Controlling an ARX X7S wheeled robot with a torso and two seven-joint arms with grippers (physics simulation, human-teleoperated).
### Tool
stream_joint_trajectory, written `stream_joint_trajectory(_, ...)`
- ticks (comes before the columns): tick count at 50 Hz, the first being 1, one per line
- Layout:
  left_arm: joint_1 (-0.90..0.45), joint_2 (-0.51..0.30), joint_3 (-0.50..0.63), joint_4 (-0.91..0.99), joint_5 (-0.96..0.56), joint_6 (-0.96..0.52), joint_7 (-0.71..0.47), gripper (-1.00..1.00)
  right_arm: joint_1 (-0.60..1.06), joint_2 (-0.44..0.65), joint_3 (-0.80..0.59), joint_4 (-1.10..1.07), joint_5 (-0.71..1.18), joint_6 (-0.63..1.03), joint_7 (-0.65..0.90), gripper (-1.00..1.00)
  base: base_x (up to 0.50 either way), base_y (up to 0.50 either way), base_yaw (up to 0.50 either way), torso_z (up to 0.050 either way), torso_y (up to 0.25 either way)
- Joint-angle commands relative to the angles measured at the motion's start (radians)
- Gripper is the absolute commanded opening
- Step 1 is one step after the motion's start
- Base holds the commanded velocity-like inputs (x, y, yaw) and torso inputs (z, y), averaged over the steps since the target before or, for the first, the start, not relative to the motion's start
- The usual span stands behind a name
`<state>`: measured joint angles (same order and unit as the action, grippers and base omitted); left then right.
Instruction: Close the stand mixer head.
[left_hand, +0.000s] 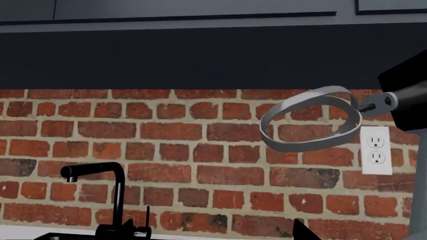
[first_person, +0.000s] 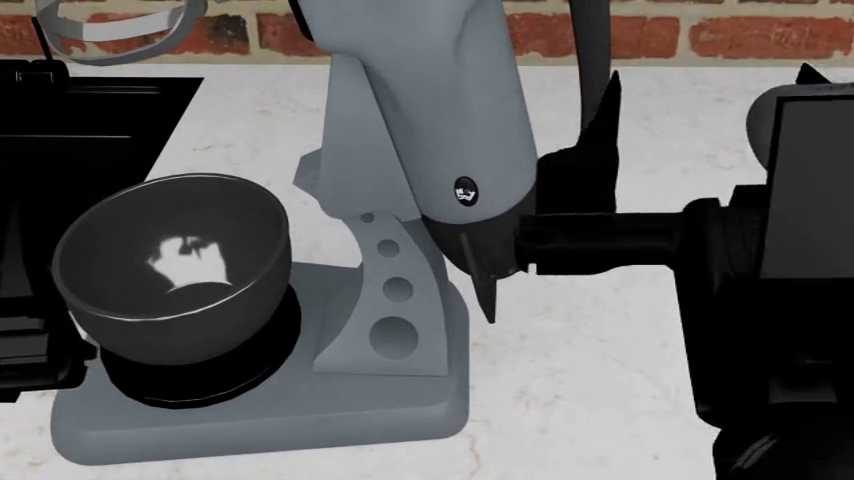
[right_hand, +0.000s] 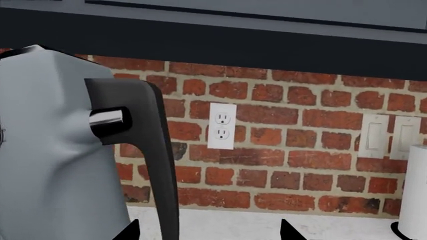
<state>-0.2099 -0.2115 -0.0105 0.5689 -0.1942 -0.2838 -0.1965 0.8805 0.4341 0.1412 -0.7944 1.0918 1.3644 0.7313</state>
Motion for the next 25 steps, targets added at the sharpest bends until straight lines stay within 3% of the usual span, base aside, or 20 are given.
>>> stream_joint_trajectory(1,-0.001,-0.007,-0.009,0.006,-0.021,-0.005,-0.005,1.0,0.249,0.03,-0.06,0.186,0.156,0.165,0.109,1.0,0.0,0.0,0.0,0.0,0.0)
stream_joint_trajectory(4,0.001,-0.009,-0.005,0.015,-0.026,-0.01,-0.007,1.0,0.3,0.022,-0.09,0.246,0.186,0.181,0.125,1.0,0.0,0.0,0.0,0.0,0.0)
stream_joint_trajectory(13,-0.003,-0.018,-0.004,0.016,-0.034,-0.008,-0.018,1.0,0.373,0.043,-0.267,0.448,0.061,0.099,-0.029,1.0,0.0,0.0,0.0,0.0,0.0)
stream_joint_trajectory(25,-0.001,-0.029,0.0,0.022,-0.044,-0.008,-0.03,1.0,0.426,0.039,-0.368,0.583,0.015,0.058,-0.125,1.0,0.0,0.0,0.0,0.0,0.0)
